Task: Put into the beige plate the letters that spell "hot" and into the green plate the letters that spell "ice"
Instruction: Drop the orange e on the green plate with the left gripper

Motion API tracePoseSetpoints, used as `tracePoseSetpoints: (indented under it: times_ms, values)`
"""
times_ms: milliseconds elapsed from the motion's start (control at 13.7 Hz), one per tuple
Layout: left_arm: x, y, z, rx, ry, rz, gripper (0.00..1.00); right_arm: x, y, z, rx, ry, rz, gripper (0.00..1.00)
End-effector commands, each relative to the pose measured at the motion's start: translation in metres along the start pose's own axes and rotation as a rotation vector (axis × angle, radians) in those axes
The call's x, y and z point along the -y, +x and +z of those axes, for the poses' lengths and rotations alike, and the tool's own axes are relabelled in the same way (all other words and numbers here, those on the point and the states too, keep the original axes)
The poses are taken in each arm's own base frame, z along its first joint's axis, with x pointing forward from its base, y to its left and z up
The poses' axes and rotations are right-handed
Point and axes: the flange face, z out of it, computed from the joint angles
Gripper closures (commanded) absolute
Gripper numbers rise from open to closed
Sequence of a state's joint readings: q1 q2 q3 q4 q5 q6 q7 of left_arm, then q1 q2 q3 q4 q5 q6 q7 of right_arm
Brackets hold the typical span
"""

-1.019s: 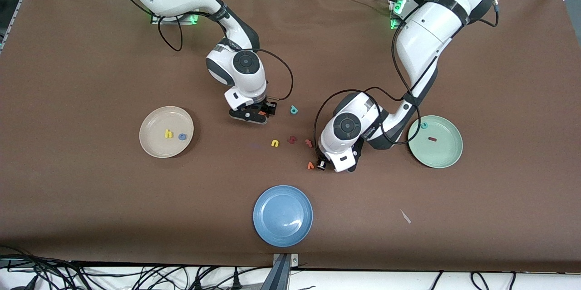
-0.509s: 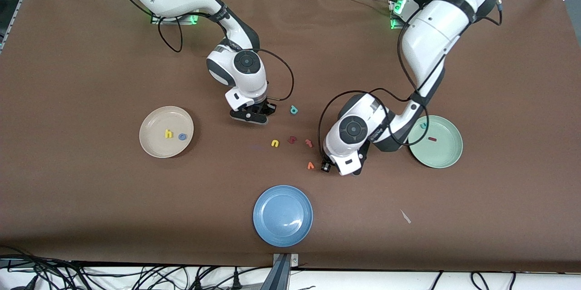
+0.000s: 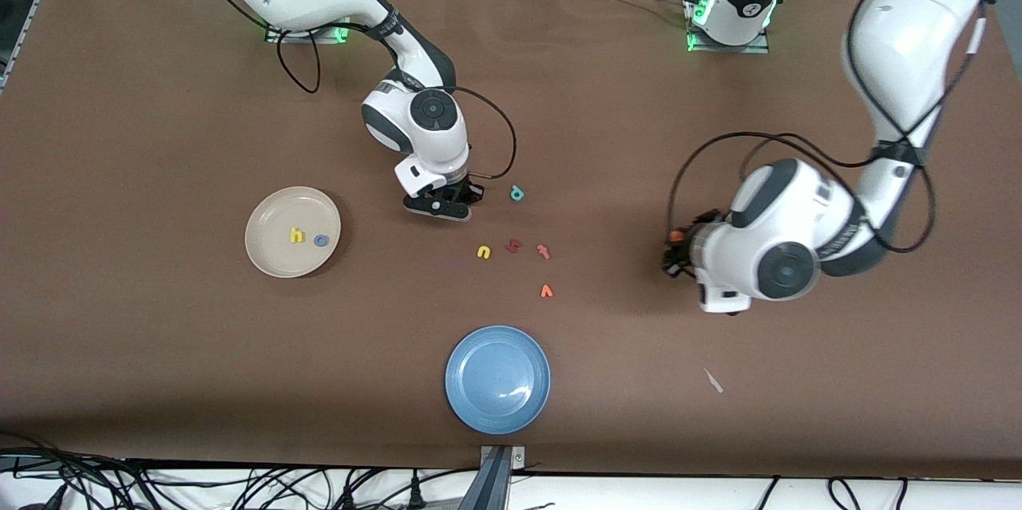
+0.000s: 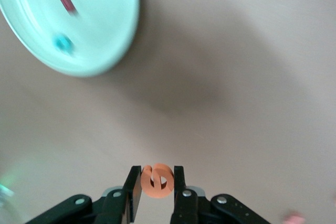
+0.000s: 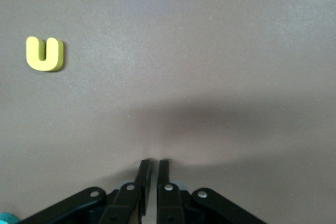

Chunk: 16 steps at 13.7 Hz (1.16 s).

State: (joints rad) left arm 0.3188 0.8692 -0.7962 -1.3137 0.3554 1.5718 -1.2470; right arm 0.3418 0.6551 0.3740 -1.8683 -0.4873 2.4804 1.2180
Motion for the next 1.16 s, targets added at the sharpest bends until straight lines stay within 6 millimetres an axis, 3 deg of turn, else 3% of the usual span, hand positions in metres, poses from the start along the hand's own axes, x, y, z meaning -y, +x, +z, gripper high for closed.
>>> tracePoseSetpoints:
  times_ms: [0, 73, 218, 364, 437, 582, 655, 800, 1092]
  values:
    - [0.05, 0.033, 0.03, -0.005, 0.081, 0.162, 1.0, -0.009, 0.001, -0.035, -0.03, -0.062, -0.014, 0.36]
    - [0.055, 0.042, 0.04, -0.023, 0.101, 0.191, 1.0, -0.012, -0.002, -0.046, -0.031, -0.076, -0.01, 0.29]
    - [0.07, 0.063, 0.062, -0.027, 0.087, 0.222, 1.0, -0.007, -0.021, -0.06, -0.003, -0.062, -0.002, 0.27]
    - [0.075, 0.074, 0.077, -0.049, 0.034, 0.243, 1.0, -0.008, -0.033, -0.053, 0.015, -0.073, 0.019, 0.27]
    - [0.077, 0.078, 0.075, -0.07, 0.036, 0.245, 0.92, -0.006, -0.045, -0.05, 0.027, -0.079, 0.023, 0.26]
    - [0.08, 0.081, 0.071, -0.072, 0.036, 0.276, 0.39, -0.01, -0.058, -0.039, 0.044, -0.091, 0.013, 0.26]
    - [0.086, 0.084, 0.065, -0.069, 0.039, 0.292, 0.01, -0.012, -0.061, -0.035, 0.048, -0.09, 0.01, 0.26]
    - [0.098, 0.077, 0.032, -0.062, 0.062, 0.305, 0.0, -0.013, -0.065, -0.028, 0.058, -0.091, 0.013, 0.27]
    - [0.137, 0.047, -0.09, -0.115, -0.016, 0.365, 0.0, -0.006, -0.074, -0.007, 0.071, -0.052, 0.028, 0.28]
